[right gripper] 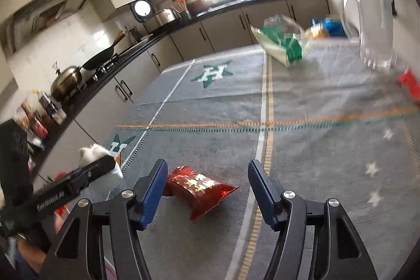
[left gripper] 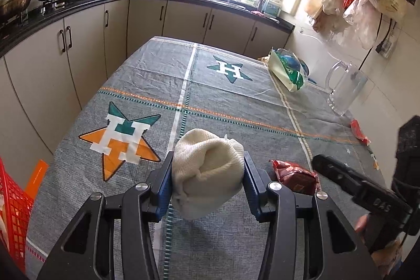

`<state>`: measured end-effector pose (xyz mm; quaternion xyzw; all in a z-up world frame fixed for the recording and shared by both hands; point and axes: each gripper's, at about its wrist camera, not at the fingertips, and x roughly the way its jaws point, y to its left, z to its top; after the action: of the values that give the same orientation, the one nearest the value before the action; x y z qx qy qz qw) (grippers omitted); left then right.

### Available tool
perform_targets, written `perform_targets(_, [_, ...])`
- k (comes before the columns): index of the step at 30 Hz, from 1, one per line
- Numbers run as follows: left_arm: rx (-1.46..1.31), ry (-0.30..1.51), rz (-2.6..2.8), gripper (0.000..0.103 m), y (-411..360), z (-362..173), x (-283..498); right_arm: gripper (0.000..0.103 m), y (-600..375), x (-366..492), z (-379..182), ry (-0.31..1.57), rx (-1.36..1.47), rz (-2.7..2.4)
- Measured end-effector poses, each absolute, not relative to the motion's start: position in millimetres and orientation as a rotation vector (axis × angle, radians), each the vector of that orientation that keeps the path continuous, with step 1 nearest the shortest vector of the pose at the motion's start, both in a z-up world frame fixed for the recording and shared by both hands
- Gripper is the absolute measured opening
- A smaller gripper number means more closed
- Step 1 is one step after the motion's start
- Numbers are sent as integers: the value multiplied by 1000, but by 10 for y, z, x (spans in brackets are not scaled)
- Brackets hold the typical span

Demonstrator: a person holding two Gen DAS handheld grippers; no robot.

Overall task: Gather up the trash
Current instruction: 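Grasp the white knitted cloth with the left tool while the right tool grasps the red snack packet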

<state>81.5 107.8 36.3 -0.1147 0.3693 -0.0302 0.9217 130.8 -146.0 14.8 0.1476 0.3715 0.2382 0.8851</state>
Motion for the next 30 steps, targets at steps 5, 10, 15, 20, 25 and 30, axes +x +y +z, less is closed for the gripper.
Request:
perform_targets(5, [-238, 751, -60, 46, 1080, 367, 797, 64, -1328, 1367, 3, 867, 317, 605])
perform_targets(10, [-254, 755, -50, 46, 1129, 352, 810, 63, -1050, 1156, 81, 887, 168, 698])
perform_targets(15, [-273, 747, -50, 46, 1171, 372, 809, 63, -1028, 1052, 213, 800, 37, 593])
perform_targets(20, [-284, 755, -56, 46, 1191, 364, 815, 68, -1022, 983, 351, 744, 25, 571])
perform_targets(25, [-294, 749, -71, 46, 1200, 383, 785, 68, -848, 1085, 316, 791, -34, 577])
perform_targets(30, [-293, 753, -72, 46, 1188, 375, 779, 44, -760, 1206, 79, 847, -59, 556])
